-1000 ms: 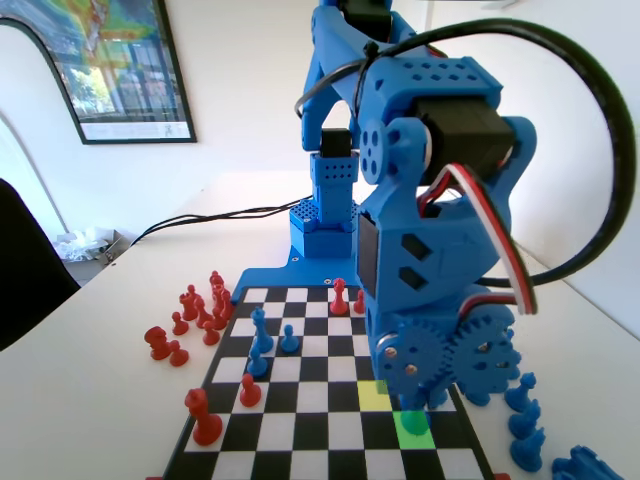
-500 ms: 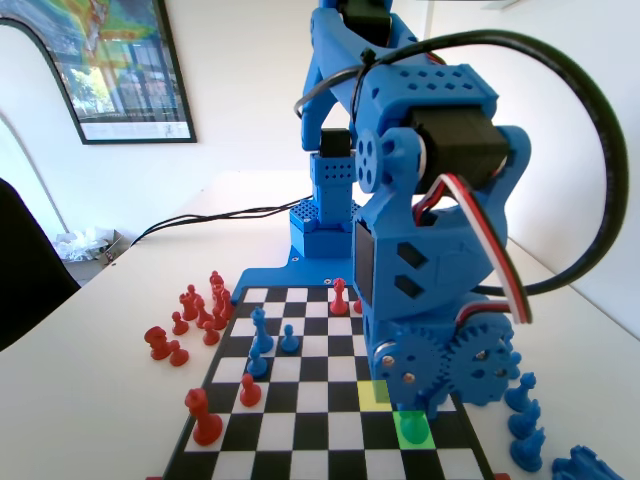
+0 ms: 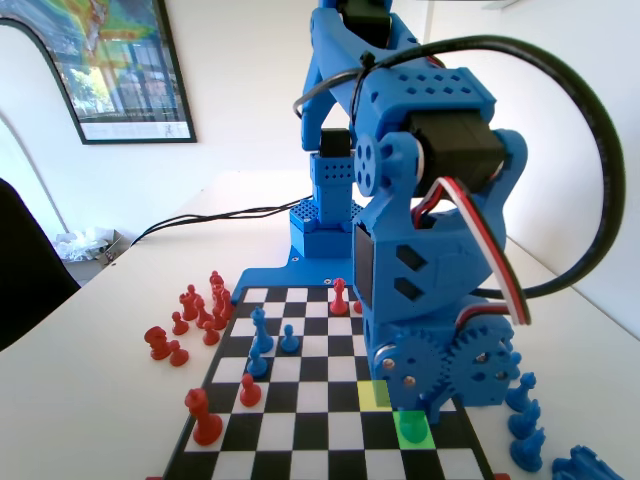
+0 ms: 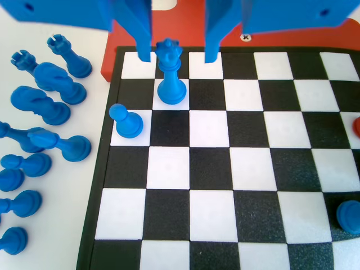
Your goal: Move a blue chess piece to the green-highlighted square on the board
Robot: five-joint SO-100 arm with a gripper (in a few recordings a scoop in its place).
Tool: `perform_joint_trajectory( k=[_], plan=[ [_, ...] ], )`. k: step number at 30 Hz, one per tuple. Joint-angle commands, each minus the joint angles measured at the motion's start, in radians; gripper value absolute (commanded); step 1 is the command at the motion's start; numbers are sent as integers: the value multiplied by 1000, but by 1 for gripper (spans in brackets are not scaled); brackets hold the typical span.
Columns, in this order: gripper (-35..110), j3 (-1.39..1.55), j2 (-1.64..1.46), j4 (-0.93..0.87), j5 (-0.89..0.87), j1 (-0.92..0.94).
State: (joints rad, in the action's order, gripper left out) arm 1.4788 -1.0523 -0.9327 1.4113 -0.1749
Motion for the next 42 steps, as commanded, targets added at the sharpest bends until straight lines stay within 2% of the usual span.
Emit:
perform_joint_trajectory(
  k=[1,7,12,16,19,27,42],
  plan=[
    [16,11,-64,14,8,-5],
    [17,74,-155,80,-11,9],
    [16,81,-250,61,-32,12],
    [11,3,-321,-43,-43,15],
    [1,-55,-377,-118,-54,18],
    [1,-120,-600,-393,38,35],
    [1,-132,-1060,-798,219,94]
  ],
)
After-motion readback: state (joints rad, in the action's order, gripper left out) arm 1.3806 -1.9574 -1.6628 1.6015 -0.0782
